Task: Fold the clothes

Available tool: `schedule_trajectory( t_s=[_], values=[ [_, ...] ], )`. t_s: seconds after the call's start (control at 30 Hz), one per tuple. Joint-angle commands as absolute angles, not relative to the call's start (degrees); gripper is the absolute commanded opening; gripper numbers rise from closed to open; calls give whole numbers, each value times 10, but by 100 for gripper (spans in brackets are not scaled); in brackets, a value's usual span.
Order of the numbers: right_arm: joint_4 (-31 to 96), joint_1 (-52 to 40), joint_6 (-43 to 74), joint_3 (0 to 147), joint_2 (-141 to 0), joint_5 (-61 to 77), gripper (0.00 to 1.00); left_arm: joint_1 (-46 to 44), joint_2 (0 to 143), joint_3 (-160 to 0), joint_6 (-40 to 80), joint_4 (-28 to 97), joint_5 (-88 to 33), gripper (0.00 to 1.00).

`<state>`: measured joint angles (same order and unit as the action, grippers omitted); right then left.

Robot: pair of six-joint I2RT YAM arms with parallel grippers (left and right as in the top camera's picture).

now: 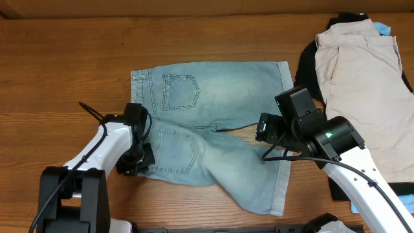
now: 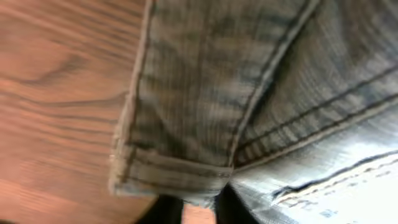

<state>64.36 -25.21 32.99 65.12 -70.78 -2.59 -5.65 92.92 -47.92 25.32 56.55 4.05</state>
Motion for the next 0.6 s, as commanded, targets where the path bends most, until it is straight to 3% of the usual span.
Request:
schedule_trajectory(
  t_s=[0.0,0.23,0.37,0.57],
  values=[
    [641,-250,328,667,-709,-34,88,-60,933,-503,246,594,108,9],
    [641,-250,328,667,-709,-34,88,-60,933,-625,221,720,57,11],
    [641,-250,328,667,-714,-34,88,-60,933,-697,201,800,44,17],
    [641,-250,328,667,-724,-33,88,-60,933,-736,171,894,7,15]
  ],
)
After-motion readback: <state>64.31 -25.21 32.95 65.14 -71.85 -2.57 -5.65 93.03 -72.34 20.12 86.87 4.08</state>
